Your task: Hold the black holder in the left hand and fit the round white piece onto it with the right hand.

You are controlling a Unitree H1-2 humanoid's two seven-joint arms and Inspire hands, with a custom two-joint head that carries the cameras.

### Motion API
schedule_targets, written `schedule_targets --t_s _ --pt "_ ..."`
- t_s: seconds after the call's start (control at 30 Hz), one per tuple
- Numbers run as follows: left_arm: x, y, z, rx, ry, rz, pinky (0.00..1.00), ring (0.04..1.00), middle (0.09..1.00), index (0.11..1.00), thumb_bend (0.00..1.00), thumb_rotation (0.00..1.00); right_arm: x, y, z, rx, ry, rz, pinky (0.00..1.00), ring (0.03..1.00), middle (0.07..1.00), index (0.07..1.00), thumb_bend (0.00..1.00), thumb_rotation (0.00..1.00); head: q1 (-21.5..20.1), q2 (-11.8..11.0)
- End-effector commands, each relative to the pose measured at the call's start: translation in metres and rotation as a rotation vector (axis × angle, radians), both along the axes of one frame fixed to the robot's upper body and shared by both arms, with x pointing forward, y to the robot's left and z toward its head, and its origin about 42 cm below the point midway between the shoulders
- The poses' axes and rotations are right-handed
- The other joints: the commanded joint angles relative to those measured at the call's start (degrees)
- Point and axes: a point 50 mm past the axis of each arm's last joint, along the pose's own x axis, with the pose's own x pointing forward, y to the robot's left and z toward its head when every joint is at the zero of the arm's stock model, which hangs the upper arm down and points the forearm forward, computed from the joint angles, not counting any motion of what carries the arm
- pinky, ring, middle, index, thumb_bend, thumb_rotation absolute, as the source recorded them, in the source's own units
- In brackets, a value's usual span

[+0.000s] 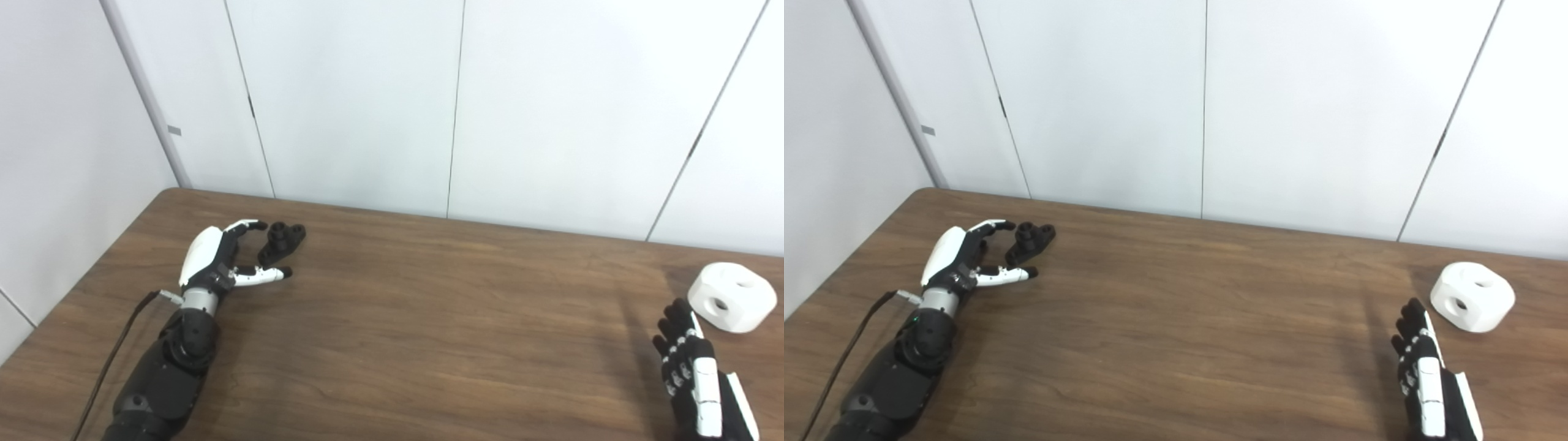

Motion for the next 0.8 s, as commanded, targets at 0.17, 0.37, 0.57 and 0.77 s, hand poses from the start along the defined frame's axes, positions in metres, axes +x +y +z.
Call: schedule_targets --t_s 0.17,0.37,0.57,0.77 --pt "0.009 0.005 0.012 0.043 0.01 -0.036 0.81 0.864 0.844 0.738 0.95 0.2 0.001 0.003 0.021 -0.001 -0.075 -0.001 1.0 1.0 1.0 1.0 0.36 1.0 0.17 0.63" --pt "0.011 0.008 0.012 0.036 -0.002 -0.036 0.8 0.859 0.842 0.749 0.95 0.22 -0.003 0.001 0.026 0.005 -0.078 0.0 1.0 1.0 1.0 1.0 0.41 1.0 0.77 0.99" --pt "0.012 0.012 0.013 0.024 -0.015 -0.016 0.81 0.865 0.841 0.794 0.96 0.23 -0.005 -0.001 0.029 0.013 -0.083 0.009 1.0 1.0 1.0 1.0 0.41 1.0 1.08 1.76" --pt "0.013 0.016 0.018 0.043 -0.013 -0.008 0.8 0.862 0.84 0.791 0.95 0.23 -0.004 -0.002 0.03 0.021 -0.098 0.015 1.0 1.0 1.0 1.0 0.43 0.98 1.68 1.53"
